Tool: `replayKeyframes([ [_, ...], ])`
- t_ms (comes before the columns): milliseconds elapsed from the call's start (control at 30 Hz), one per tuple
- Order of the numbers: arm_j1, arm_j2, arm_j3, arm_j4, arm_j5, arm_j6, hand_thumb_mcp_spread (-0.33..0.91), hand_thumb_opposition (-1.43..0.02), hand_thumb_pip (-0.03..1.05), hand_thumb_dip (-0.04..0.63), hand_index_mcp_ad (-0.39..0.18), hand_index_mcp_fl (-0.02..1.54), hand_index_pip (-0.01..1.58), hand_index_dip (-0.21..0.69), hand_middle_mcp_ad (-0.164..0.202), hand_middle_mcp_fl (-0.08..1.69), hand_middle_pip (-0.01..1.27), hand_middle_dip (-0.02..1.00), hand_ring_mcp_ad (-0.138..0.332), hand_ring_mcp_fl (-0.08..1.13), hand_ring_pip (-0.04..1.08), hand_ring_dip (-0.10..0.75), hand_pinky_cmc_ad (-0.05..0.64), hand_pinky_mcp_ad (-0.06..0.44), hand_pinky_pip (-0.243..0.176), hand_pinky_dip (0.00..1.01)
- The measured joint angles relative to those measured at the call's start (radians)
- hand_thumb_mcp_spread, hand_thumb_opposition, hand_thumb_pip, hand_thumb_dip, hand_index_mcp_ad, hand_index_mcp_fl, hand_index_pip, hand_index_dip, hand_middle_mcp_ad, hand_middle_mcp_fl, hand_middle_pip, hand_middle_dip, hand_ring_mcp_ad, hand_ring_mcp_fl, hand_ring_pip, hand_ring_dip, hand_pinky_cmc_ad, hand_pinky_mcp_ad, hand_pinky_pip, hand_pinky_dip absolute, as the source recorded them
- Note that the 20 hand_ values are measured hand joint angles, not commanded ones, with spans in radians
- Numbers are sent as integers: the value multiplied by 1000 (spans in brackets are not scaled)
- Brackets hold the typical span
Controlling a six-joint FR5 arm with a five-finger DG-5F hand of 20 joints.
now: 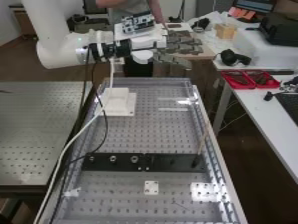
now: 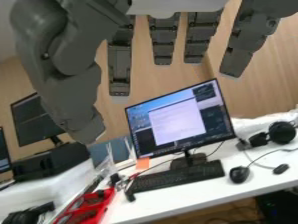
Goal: Grab the paper clip and place it in the clear container
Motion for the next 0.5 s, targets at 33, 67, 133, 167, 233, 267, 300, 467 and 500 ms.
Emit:
replayKeyframes([
  [33,-11,19,-4,-9,3,-3,351,-836,653,295,-169,103,883,87,86,-14,127,188,127,2,94,119,332,295,-80,443],
  [67,-19,31,-6,-17,6,-7,354,-836,653,295,-169,106,855,87,86,-14,127,188,131,2,94,119,332,298,-80,443],
  [133,-34,50,-7,-47,11,-17,354,-827,649,298,-169,126,789,87,86,-12,127,188,127,2,96,119,332,295,-91,450],
  [167,-37,52,-7,-55,13,-21,353,-824,632,295,-169,138,745,87,86,-12,127,188,127,2,96,119,335,295,-89,450],
  [233,-45,63,-4,-83,21,-42,354,-824,599,298,-169,138,658,87,86,-14,127,188,131,2,96,119,335,295,-89,450],
  [267,-50,70,-2,-97,26,-55,354,-824,593,295,-169,141,625,87,86,-14,127,188,127,5,93,119,335,295,-89,450],
  [300,-56,79,0,-112,31,-69,353,-824,592,295,-169,157,595,89,86,-14,127,188,127,5,93,119,335,295,-89,450],
  [467,-71,102,7,-149,48,-108,353,-822,581,284,-168,188,483,101,86,-14,127,188,127,5,93,119,328,295,-89,450],
  [500,-73,106,8,-153,51,-114,353,-819,581,284,-164,188,480,101,86,-12,127,188,127,5,89,119,332,295,-89,450],
])
